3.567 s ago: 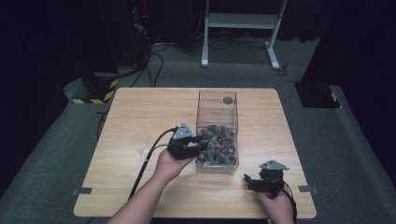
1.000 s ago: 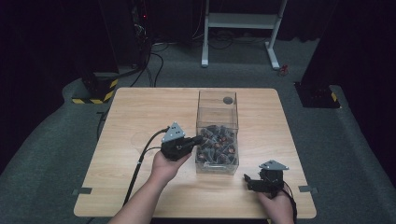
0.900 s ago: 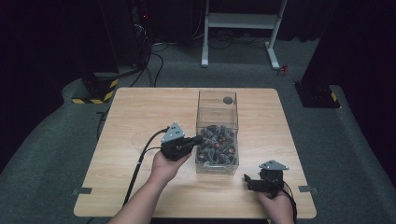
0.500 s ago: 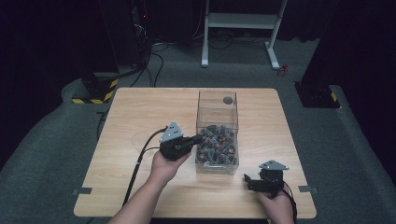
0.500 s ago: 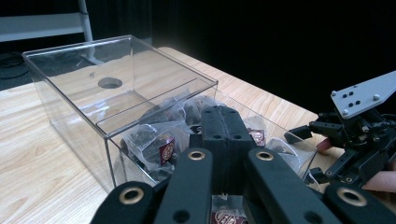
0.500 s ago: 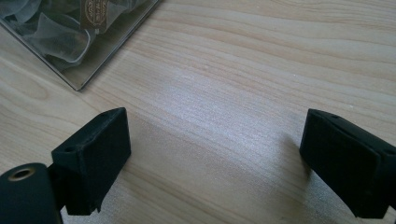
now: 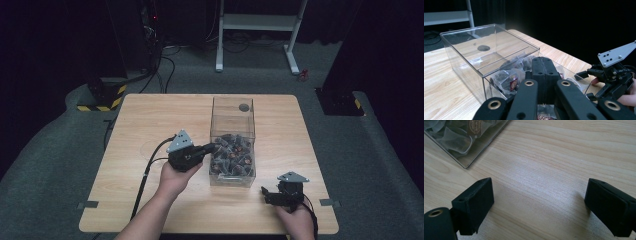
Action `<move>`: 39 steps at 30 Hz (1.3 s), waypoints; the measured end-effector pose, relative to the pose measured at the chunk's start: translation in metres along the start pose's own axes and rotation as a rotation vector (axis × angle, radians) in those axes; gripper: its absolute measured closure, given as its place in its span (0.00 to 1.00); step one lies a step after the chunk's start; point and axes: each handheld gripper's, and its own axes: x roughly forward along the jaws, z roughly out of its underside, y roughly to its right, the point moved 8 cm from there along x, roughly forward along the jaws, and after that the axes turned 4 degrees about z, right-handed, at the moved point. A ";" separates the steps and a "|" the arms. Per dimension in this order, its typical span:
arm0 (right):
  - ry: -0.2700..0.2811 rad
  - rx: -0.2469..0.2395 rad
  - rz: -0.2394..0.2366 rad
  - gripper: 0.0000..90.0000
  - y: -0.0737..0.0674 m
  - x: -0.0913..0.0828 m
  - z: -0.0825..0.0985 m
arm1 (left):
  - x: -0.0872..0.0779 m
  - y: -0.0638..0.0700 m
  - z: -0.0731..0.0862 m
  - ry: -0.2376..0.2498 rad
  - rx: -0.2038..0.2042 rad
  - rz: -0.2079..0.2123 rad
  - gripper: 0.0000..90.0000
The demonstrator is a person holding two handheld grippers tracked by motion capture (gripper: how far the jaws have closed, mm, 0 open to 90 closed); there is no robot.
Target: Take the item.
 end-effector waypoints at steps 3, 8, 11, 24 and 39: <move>0.000 0.000 0.000 0.09 0.000 0.000 0.000 | -0.002 0.000 -0.002 0.005 0.002 -0.002 1.00; 0.000 0.000 0.000 0.09 0.000 0.000 0.000 | -0.006 -0.002 -0.004 0.013 0.005 -0.005 1.00; 0.000 0.000 0.000 0.09 0.000 0.000 0.000 | -0.008 -0.003 -0.005 0.017 0.004 -0.012 1.00; 0.001 0.002 0.000 0.09 0.000 0.000 0.000 | -0.028 -0.016 -0.002 0.017 0.010 -0.054 1.00; 0.001 0.002 0.000 0.09 0.000 0.000 0.000 | -0.056 -0.037 0.007 0.022 -0.006 -0.114 1.00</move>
